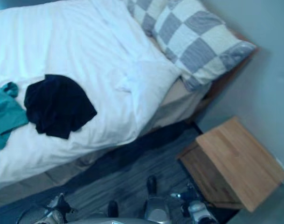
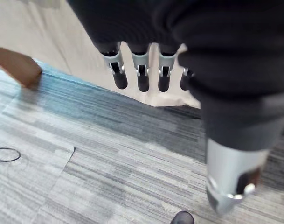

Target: Tidy up the quilt and then pick up the clothes from the bed and put them into the laundry hamper.

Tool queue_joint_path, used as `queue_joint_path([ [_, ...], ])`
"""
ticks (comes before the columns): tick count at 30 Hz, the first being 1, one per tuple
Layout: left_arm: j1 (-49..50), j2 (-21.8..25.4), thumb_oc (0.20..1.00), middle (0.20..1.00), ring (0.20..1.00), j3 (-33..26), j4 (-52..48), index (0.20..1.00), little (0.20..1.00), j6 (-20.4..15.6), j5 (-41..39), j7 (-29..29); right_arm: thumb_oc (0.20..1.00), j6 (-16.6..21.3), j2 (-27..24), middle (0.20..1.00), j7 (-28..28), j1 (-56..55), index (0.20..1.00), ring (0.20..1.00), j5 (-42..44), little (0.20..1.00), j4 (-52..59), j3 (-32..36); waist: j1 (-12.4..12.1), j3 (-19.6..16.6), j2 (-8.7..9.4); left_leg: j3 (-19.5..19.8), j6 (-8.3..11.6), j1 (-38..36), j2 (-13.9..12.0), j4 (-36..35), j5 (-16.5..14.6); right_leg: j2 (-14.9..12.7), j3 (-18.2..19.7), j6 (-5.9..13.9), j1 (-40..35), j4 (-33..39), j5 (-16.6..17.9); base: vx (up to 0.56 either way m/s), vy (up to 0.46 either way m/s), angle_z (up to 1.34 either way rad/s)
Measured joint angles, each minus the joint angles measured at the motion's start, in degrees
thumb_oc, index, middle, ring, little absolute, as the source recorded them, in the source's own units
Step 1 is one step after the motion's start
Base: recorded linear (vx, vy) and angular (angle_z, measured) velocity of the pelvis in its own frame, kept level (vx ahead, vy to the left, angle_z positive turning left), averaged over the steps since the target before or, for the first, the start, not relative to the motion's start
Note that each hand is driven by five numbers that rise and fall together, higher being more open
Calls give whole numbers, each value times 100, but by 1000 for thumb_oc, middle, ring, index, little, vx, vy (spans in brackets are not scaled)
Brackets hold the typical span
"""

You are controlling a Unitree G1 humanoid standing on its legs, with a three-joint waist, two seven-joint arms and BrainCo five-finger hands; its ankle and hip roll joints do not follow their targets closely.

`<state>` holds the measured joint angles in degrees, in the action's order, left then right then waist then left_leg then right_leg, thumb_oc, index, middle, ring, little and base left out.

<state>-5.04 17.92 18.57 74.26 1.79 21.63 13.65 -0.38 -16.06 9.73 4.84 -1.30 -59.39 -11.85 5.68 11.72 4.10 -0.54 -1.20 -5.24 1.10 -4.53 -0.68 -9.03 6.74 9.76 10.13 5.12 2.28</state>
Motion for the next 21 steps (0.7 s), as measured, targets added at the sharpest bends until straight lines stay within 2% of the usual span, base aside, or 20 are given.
queue_joint_path([
  [2, 136, 61, 1000, 1000, 1000, 6, -2, 1000, 1000, -1, 10, -3, 1000, 44, -255, 1000, 14, -16, 1000, 1000, -112, 1000, 682, -166, 32, -6, 111, 110, 221, -130, -31, -2, -115, -83, 12, -41, -10, -3, 441, 238, -406, 58],
  [3, 243, 51, 1000, 1000, 1000, -35, -23, 1000, 1000, -11, 83, -2, 1000, -30, -393, 1000, 7, -68, 1000, 1000, -163, 1000, 1119, -155, 34, 30, 87, 138, 312, -235, -114, -2, -175, -35, -80, -40, -108, -23, 851, 232, -422, 19],
  [4, 398, -10, 1000, 1000, 1000, -47, -129, 1000, 1000, -12, 218, 0, 1000, 53, -744, 1000, 30, -85, 1000, 1000, -363, 1000, 1888, -156, 108, 52, -117, 45, 452, -374, -346, -1, -259, 195, -199, -209, -202, -29, 1092, 234, -365, -3],
  [5, 522, -89, 1000, 1000, 1000, -143, -173, 1000, 1000, -16, 227, 10, 1000, 34, -990, 1000, 26, 56, 1000, 1000, -489, 1000, 2267, -158, 152, 65, -309, -103, 528, -405, -540, 6, -307, 399, -154, -247, -231, -4, 1034, 178, -325, -35],
  [6, 662, -142, 1000, 1000, 1000, -245, -220, 1000, 1000, -19, 226, 10, 1000, 126, -1382, 1000, 82, 344, 1000, 1000, -651, 1000, 2854, -89, 153, 96, -443, -357, 657, -347, -691, 191, -307, 588, -87, -378, -193, -36, 1017, 132, -317, -41],
  [7, 657, -156, 1000, 1000, 1000, -334, -249, 1000, 1000, -23, 226, 16, 1000, 186, -1553, 1000, 152, 497, 1000, 1000, -778, 1000, 3062, 4, 182, 155, -401, -425, 690, -221, -725, 436, -327, 598, -49, -427, -184, -35, 1042, 39, -265, -19],
  [8, 561, -180, 1000, 1000, 1000, -458, -252, 1000, 1000, -63, 214, 32, 1000, 171, -1939, 1000, 301, 747, 1000, 1000, -926, 1000, 3496, 184, 183, 208, -402, -438, 802, 210, -798, 1088, -240, 617, -195, -565, -218, -34, 981, 33, -229, 36],
  [9, 417, -184, 1000, 1000, 1000, -449, -259, 1000, 1000, -77, 210, 58, 1000, 212, -2275, 1000, 436, 850, 1000, 1000, -1026, 1000, 3780, 324, 200, 293, -304, -551, 913, 470, -823, 1538, -60, 544, -374, -738, -306, -38, 959, 45, -173, 74],
  [10, 307, -203, 1000, 1000, 1000, -376, -249, 1000, 1000, -110, 210, 79, 1000, 164, -2620, 1000, 506, 974, 1000, 1000, -1157, 1000, 4060, 347, 247, 373, -230, -911, 969, 567, -875, 1751, 149, 480, -538, -887, -400, -18, 857, 69, -134, 79],
  [11, 272, -205, 1000, 1000, 1000, -329, -273, 1000, 1000, -129, 211, 105, 1000, 181, -2768, 1000, 532, 1109, 1000, 1000, -1242, 1000, 4171, 360, 254, 405, -232, -1233, 946, 621, -924, 1770, 149, 465, -654, -967, -472, -30, 801, 65, -92, 85],
  [12, 248, -208, 1000, 1000, 1000, -185, -381, 1000, 1000, -151, 212, 147, 1000, 200, -2934, 1000, 595, 1445, 1000, 1000, -1272, 1000, 4357, 379, 324, 470, -235, -1751, 949, 664, -1046, 1623, 124, 478, -815, -1052, -546, -2, 737, 52, -69, 64],
  [13, 228, -224, 1000, 1000, 1000, -121, -465, 1000, 1000, -171, 213, 155, 1000, 205, -3043, 1000, 631, 1744, 1000, 1000, -1445, 1000, 4514, 305, 280, 502, -280, -1972, 955, 693, -1040, 1380, 131, 513, -895, -1077, -539, -1, 714, 71, -20, 54],
  [14, 166, -225, 1000, 1000, 1000, 20, -629, 1000, 1000, -174, 211, 165, 1000, 208, -3340, 1000, 648, 2213, 1000, 1000, -1590, 1000, 4652, -92, 298, 557, -363, -2085, 951, 786, -960, 1109, 137, 536, -989, -1084, -480, -2, 705, 60, 7, 29],
  [15, 159, -232, 1000, 1000, 1000, 241, -692, 1000, 1000, -185, 211, 194, 1000, 295, -3650, 1000, 636, 2684, 1000, 1000, -1685, 1000, 4729, -558, 325, 597, -482, -2141, 842, 855, -944, 921, 218, 528, -1142, -1005, -405, -36, 762, 48, 6, 40],
  [16, 155, -243, 1000, 1000, 1000, 463, -855, 1000, 1000, -223, 214, 206, 1000, 381, -3745, 1000, 636, 3239, 1000, 1000, -1735, 1000, 4761, -873, 424, 635, -606, -2217, 827, 943, -933, 725, 255, 581, -1255, -1063, -377, -13, 719, -32, -51, 41],
  [18, 114, -284, 1000, 1000, 1000, 634, -897, 1000, 1000, -266, 222, 218, 1000, 470, -3775, 1000, 616, 3852, 1000, 1000, -1841, 1000, 4764, -1409, 330, 644, -766, -2070, 767, 937, -918, 419, 349, 686, -1331, -1108, -329, -46, 691, -58, -66, 30],
  [20, -36, -323, 1000, 1000, 1000, 756, -903, 1000, 1000, -304, 222, 254, 1000, 593, -3914, 1000, 635, 4570, 1000, 1000, -1902, 1000, 4528, -1833, 372, 662, -1010, -2098, 632, 1113, -973, 219, 459, 756, -1640, -1058, -107, -45, 723, -16, -17, 42],
  [21, -42, -324, 1000, 1000, 1000, 824, -896, 1000, 1000, -319, 224, 259, 1000, 543, -3920, 1000, 658, 5068, 1000, 1000, -1897, 1000, 4280, -2252, 360, 658, -1077, -2091, 658, 1148, -958, 108, 502, 789, -1599, -1061, 23, -45, 723, -4, -40, 13],
])
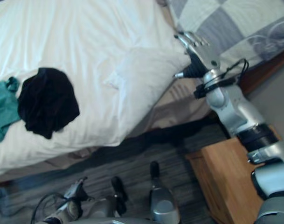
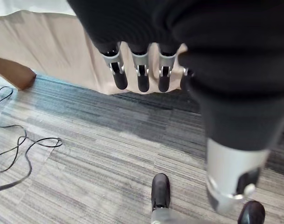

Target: Tidy up the quilt and then pick up the clothes from the bed and put them into the laundry hamper.

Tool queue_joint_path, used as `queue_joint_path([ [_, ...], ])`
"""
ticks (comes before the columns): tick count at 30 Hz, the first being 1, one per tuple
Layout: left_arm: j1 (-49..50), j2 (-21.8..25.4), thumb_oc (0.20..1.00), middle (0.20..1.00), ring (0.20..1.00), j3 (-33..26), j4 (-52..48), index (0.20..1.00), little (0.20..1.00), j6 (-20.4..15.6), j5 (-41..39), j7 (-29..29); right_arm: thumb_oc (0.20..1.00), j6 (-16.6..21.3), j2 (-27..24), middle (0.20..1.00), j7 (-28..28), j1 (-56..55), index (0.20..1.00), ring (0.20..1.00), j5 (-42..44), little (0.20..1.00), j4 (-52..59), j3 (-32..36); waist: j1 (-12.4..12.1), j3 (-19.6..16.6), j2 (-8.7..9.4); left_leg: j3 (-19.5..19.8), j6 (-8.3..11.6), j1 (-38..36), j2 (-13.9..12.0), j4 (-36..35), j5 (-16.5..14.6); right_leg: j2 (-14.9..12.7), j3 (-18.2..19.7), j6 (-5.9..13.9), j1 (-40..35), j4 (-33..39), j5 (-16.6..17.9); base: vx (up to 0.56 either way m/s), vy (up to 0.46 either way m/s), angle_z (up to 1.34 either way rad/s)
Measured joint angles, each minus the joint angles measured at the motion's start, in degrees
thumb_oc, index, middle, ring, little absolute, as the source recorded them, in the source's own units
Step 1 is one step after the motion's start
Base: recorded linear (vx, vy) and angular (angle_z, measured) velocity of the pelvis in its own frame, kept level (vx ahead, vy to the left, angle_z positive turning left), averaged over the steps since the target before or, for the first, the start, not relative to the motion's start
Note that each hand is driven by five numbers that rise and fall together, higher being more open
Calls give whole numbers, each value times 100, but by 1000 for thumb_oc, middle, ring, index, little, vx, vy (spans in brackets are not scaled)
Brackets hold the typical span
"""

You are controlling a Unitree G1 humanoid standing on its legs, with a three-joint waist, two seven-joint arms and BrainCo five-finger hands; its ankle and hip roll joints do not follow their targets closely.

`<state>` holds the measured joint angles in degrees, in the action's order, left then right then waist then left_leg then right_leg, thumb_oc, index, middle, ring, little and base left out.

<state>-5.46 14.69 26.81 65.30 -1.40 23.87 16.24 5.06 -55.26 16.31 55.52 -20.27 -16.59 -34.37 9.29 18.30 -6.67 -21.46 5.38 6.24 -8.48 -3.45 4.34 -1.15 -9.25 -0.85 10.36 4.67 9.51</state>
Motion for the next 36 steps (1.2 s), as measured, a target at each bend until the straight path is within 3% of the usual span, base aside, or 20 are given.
queue_joint_path([
  [1, -25, -10, 1000, 1000, 1000, -11, -2, 1000, 1000, -66, -2, 13, 1000, 22, 11, 1000, -17, 489, 1000, 1000, -7, 1000, -272, -259, -72, 18, -130, 53, -106, 62, -28, -73, 107, 104, 40, 70, 196, -3, 56, 4, -59, -6],
  [3, -174, 16, 1000, 1000, 1000, -16, 89, 1000, 1000, -69, -24, 52, 1000, 4, -2, 1000, 18, 660, 1000, 1000, 7, 1000, -616, -260, -239, 83, -163, 154, -177, 274, 36, -128, 381, 33, -6, 122, 380, -48, 108, 14, -53, 19],
  [6, -184, 43, 1000, 1000, 1000, -17, 96, 1000, 1000, -120, -91, 217, 1000, 1, 149, 1000, 44, 1106, 1000, 1000, 22, 1000, -1709, -707, -485, 172, -177, 225, -203, 490, 191, -123, 398, -123, -24, 124, 602, -122, 107, -20, -58, 20],
  [10, -182, 125, 1000, 1000, 1000, -9, 185, 1000, 1000, -138, -137, 260, 1000, 4, 489, 1000, 102, 1373, 1000, 1000, 217, 1000, -2896, -882, -611, 431, -193, 463, -252, 689, 261, -121, 438, -198, -204, 122, 686, -123, 109, -50, -44, 28],
  [11, -181, 121, 1000, 1000, 1000, 6, 224, 1000, 1000, -143, -164, 256, 520, 39, 643, 520, 120, 1366, 520, 520, 358, 520, -3436, -821, -675, 451, -209, 497, -270, 726, 270, -120, 453, -216, -275, 121, 708, -158, 110, -48, -22, 25],
  [12, -181, 120, 1000, 1000, 1000, 43, 224, 1000, 1000, -151, -263, 256, 200, 33, 764, 200, 145, 1384, 200, 200, 476, 200, -3783, -765, -689, 457, -220, 514, -273, 745, 271, -121, 456, -226, -309, 113, 723, -191, 102, -27, 0, 20],
  [21, -238, 109, 1000, 1000, 1000, 215, 213, 1000, 1000, -243, -361, 223, 200, -101, 990, 200, 219, 1186, 200, 200, 801, 200, -4571, 89, -772, 528, -232, 777, -272, 532, 361, -123, 455, -342, -504, 188, 403, -223, 25, 7, 34, 13],
  [23, -235, 108, 1000, 1000, 1000, 205, 210, 1000, 1000, -236, -360, 193, 200, -113, 972, 200, 234, 795, 200, 200, 966, 200, -4468, 389, -759, 526, -226, 818, -251, 373, 355, -143, 392, -349, -576, 259, 191, -193, -45, 57, 41, 18],
  [26, -158, 80, 1000, 1000, 1000, 7, 143, 1000, 1000, -178, -359, 135, 200, -118, 984, 200, 298, -436, 200, 200, 1183, 200, -3768, 1371, -727, 521, -117, 799, -298, 77, 359, -159, 230, -348, -544, 253, -105, -135, -55, 68, 41, 1],
  [27, -151, 58, 1000, 1000, 1000, -92, 130, 1000, 1000, -145, -361, 122, 1000, -101, 966, 1000, 337, -756, 1000, 1000, 1190, 1000, -3516, 1683, -710, 519, -98, 772, -289, 39, 362, -159, 210, -348, -513, 253, -164, -116, -53, 74, 26, -12],
  [30, -106, 52, 1000, 1000, 1000, -245, 104, 1000, 1000, -62, -358, 85, 1000, -114, 1040, 1000, 387, -1787, 1000, 1000, 1435, 1000, -3148, 2307, -536, 481, 93, 626, -311, -88, 376, -153, 222, -349, -381, 260, -216, -108, -46, 98, 35, -19],
  [32, -99, 49, 1000, 1000, 1000, -389, 121, 1000, 1000, -47, -345, -31, 1000, -64, 1206, 1000, 341, -2547, 1000, 1000, 1606, 1000, -2846, 3078, -479, 462, 189, 540, -306, -241, 374, -140, 195, -340, -346, 255, -376, -42, -43, 61, 25, -18],
  [34, 45, 60, 1000, 1000, 1000, -472, 246, 1000, 1000, 54, -334, -93, 1000, -10, 1396, 1000, 301, -3225, 1000, 1000, 1852, 1000, -2901, 3274, -360, 264, 343, 400, -304, -439, 355, -160, 92, -307, -165, 259, -492, -9, -47, 76, 34, -42],
  [36, 99, 49, 1000, 1000, 1000, -534, 419, 1000, 1000, 129, -278, -174, 1000, 234, 1884, 1000, 187, -3481, 1000, 1000, 2170, 1000, -2761, 3633, -125, 76, 446, 251, -282, -593, 335, -144, 31, -274, -34, 257, -570, -4, -49, 94, 42, -40],
])
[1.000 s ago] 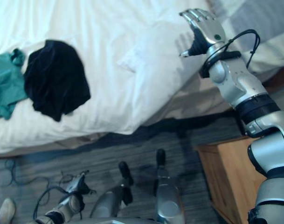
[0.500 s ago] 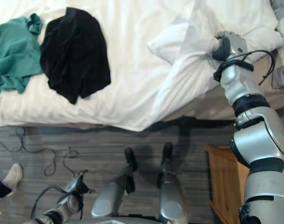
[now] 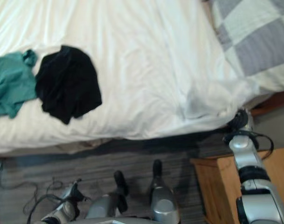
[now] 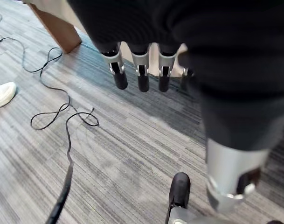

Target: Tidy up the quilt and then pick up the clothes from the bed and put them into the laundry hamper.

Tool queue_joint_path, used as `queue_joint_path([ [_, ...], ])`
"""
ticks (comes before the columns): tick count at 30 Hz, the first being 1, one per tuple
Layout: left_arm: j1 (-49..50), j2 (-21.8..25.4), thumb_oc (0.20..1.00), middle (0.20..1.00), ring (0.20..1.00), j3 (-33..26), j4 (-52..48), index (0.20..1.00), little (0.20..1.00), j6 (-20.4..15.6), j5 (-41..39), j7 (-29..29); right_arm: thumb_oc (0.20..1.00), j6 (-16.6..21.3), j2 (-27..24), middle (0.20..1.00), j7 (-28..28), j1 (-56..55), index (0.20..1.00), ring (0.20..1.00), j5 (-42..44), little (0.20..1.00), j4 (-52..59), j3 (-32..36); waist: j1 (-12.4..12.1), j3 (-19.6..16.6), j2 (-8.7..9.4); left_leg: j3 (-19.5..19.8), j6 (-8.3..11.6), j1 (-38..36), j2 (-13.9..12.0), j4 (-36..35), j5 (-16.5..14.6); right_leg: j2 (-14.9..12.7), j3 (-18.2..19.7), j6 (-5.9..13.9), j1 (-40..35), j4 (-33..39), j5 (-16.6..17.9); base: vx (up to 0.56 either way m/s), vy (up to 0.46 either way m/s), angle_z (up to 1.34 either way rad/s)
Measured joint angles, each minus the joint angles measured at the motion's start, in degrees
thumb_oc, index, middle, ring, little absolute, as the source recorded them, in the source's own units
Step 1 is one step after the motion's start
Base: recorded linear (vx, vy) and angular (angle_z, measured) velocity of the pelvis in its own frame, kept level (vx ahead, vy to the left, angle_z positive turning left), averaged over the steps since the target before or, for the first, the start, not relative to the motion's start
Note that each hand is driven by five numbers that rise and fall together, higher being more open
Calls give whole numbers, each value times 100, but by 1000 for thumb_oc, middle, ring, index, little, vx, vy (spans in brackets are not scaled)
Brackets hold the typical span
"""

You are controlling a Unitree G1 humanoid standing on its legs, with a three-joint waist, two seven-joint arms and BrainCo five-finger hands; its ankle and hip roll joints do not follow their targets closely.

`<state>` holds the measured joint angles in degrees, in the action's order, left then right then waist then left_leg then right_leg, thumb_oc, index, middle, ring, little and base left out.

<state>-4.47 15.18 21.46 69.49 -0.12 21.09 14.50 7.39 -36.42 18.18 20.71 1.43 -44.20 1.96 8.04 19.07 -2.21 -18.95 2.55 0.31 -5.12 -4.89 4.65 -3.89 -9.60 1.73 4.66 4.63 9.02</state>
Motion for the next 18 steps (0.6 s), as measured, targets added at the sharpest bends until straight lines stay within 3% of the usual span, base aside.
queue_joint_path([
  [3, -12, -1, 1000, 1000, 1000, -121, 40, 1000, 1000, 15, 26, -92, 1000, -112, 290, 1000, -109, -351, 1000, 1000, 398, 1000, -434, 85, -2, -386, 58, -104, 15, -101, -23, 15, -83, 33, 90, 12, -47, -1, -37, 69, 23, -15],
  [5, 24, 2, 1000, 1000, 1000, -157, 93, 1000, 1000, 27, 25, -98, 1000, -433, 363, 1000, -139, -692, 1000, 1000, 657, 1000, -1049, 347, 13, -506, 137, -149, -18, -164, -12, 12, -131, 27, 169, 37, -85, 0, -71, 58, 23, -12],
  [8, 197, 2, 1000, 1000, 1000, -159, 156, 1000, 1000, 73, 24, -118, 1000, -619, 394, 1000, -50, -1317, 1000, 1000, 1020, 1000, -1256, 901, 259, -578, 210, -250, -31, -222, 19, -20, -169, -1, 279, 55, -98, 0, -79, 39, 28, -21],
  [9, 244, 0, 1000, 1000, 1000, -159, 188, 1000, 1000, 73, 24, -125, 442, -640, 381, 442, 25, -1439, 442, 442, 1123, 442, -1159, 995, 346, -586, 222, -261, -31, -247, 24, -22, -184, -4, 306, 56, -108, 0, -79, 33, 25, -18],
  [10, 283, -8, 1000, 1000, 1000, -162, 198, 1000, 1000, 74, 24, -127, 200, -665, 378, 200, 107, -1664, 200, 200, 1236, 200, -839, 1162, 412, -587, 220, -282, -56, -244, 22, -22, -248, -3, 333, 66, -114, 1, -75, -4, 9, -17],
  [12, 310, -30, 1000, 1000, 1000, -175, 241, 1000, 1000, 74, 24, -127, 200, -683, 294, 200, 325, -1908, 200, 200, 1258, 200, -216, 1272, 602, -596, 221, -300, -25, -253, 24, -23, -280, -3, 374, 94, -114, 1, -54, 4, 22, -12],
  [16, 351, -184, 1000, 1000, 1000, -167, 241, 1000, 1000, 68, 24, -101, 200, -564, 53, 200, 692, -1848, 200, 200, 1079, 200, 1112, 1183, 578, -652, 133, -365, -26, -238, 8, -23, -278, 11, 412, 127, -67, 1, -29, -23, 5, -7],
  [18, 427, -270, 1000, 1000, 1000, -143, 247, 1000, 1000, 69, 24, -90, 200, -447, -147, 200, 877, -1274, 200, 200, 833, 200, 1432, 909, 563, -714, 65, -370, -26, -161, 1, -23, -278, 22, 426, 124, 23, -2, -31, -71, -7, 0],
])
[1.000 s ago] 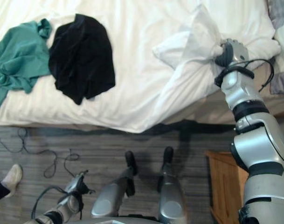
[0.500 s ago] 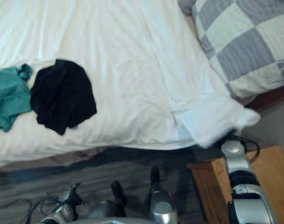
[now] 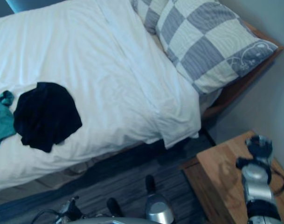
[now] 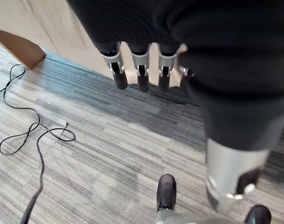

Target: Tidy up the quilt and then pick up the clothes from the bed and put them into the laundry hamper.

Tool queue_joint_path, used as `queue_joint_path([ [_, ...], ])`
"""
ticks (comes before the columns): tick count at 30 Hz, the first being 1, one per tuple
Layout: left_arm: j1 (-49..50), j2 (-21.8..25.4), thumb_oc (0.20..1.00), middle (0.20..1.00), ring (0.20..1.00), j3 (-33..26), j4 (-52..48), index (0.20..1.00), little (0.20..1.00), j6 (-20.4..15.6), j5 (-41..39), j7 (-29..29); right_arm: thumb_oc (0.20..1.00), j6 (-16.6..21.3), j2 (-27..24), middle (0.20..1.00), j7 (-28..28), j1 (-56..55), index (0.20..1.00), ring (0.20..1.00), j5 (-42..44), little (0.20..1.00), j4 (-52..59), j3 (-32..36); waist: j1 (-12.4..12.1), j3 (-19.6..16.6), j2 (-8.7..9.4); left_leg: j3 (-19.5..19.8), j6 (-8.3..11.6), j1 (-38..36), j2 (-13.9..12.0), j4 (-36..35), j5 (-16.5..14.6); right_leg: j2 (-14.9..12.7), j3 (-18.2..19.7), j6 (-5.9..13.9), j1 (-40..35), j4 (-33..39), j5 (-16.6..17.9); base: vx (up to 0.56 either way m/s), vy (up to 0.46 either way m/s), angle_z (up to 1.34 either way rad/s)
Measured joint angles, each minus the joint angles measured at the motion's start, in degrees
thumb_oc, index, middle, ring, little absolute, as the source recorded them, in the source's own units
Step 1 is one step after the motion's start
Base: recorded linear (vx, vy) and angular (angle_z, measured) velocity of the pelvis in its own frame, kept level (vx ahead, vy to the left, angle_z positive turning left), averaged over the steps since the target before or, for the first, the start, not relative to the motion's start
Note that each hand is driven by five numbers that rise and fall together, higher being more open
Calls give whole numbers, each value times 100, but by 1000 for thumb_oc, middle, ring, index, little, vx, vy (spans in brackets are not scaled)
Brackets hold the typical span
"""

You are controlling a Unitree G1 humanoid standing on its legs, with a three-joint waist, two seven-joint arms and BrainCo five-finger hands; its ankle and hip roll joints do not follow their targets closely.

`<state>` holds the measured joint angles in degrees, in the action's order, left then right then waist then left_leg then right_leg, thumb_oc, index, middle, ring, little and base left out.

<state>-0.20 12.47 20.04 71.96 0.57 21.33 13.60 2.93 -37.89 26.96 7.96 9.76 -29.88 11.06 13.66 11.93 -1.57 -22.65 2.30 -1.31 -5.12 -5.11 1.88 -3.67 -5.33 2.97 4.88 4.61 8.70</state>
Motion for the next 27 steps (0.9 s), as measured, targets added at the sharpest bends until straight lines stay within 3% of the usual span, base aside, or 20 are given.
queue_joint_path([
  [6, -120, -21, 1000, 1000, 1000, 225, -117, 1000, 1000, -4, -105, 30, 200, 230, -287, 200, 63, 2161, 200, 200, -65, 200, -186, -1229, -354, 42, -337, 83, -70, 431, 20, 3, 298, -14, -38, 39, 432, -25, 130, -87, -15, 10],
  [9, -243, -8, 1000, 1000, 1000, 341, -288, 1000, 1000, -13, -233, 81, 200, 246, -170, 200, 27, 2803, 200, 200, 36, 200, -741, -1624, -718, 256, -633, 202, -90, 631, 47, 44, 412, -56, -165, 38, 578, -81, 128, -108, -19, 19],
  [10, -263, -7, 1000, 1000, 1000, 444, -341, 1000, 1000, -19, -294, 138, 200, 259, -103, 200, 25, 3034, 200, 200, 37, 200, -1049, -1730, -663, 316, -640, 204, -77, 697, 50, 43, 421, -61, -123, -1, 719, -215, 96, -95, -32, 11],
  [11, -387, -14, 1000, 1000, 1000, 628, -362, 1000, 1000, -40, -313, 174, 200, 245, -23, 200, -38, 3395, 200, 200, 37, 200, -1682, -1939, -667, 459, -787, 270, -86, 827, 82, 46, 444, -98, -169, -45, 893, -376, 45, -78, -22, 11],
  [14, -793, -7, 1000, 1000, 1000, 944, -378, 1000, 1000, -70, -309, 236, 200, 111, 275, 200, -155, 3869, 200, 200, 40, 200, -3032, -2062, -765, 901, -987, 297, -100, 960, 112, 50, 528, -198, -201, -54, 1271, -981, -212, -53, -24, 16],
  [16, -869, 15, 1000, 1000, 1000, 866, -387, 1000, 1000, -56, -309, 269, 200, 420, 696, 200, -78, 3633, 200, 200, 19, 200, -3204, -1861, -716, 1094, -939, 293, -104, 996, 147, 159, 493, -294, -151, -56, 1601, -1709, -602, 19, -10, 8],
  [19, -887, 0, 1000, 1000, 1000, 858, -378, 1000, 1000, -47, -292, 286, 200, 441, 1105, 200, -165, 3141, 200, 200, 30, 200, -3178, -1462, -605, 1165, -811, 310, -91, 822, 184, 204, 380, -390, -140, -65, 1686, -2332, -1028, 63, 20, 8],
  [22, -879, 1, 1000, 1000, 1000, 562, -329, 1000, 1000, 2, -242, 399, 200, 481, 1307, 200, -332, 2315, 200, 200, -21, 200, -3184, -1156, -595, 1154, -704, 307, -36, 606, 142, 192, 325, -367, -154, -126, 1556, -2493, -1189, 96, 68, 1],
  [25, -859, -25, 1000, 1000, 1000, 292, -306, 1000, 1000, 68, -227, 432, 200, 206, 1633, 200, -564, 964, 200, 200, -25, 200, -3669, -841, -556, 1143, -657, 300, 3, 259, 62, 61, 274, -280, -233, -174, 1158, -2308, -1207, 81, 72, 0],
  [26, -844, -13, 1000, 1000, 1000, 275, -238, 1000, 1000, 115, -199, 450, 536, -104, 1785, 536, -656, 346, 536, 536, -50, 536, -4110, -950, -513, 1111, -591, 288, 27, 138, 32, 53, 222, -236, -229, -172, 1013, -2259, -1206, 53, 44, -9],
  [27, -825, -6, 1000, 1000, 1000, 240, -197, 1000, 1000, 127, -195, 451, 536, -216, 1886, 536, -704, 99, 536, 536, -78, 536, -4281, -1050, -489, 1094, -574, 287, 22, 123, 24, 51, 192, -228, -250, -167, 948, -2218, -1207, -1, 96, -15],
])
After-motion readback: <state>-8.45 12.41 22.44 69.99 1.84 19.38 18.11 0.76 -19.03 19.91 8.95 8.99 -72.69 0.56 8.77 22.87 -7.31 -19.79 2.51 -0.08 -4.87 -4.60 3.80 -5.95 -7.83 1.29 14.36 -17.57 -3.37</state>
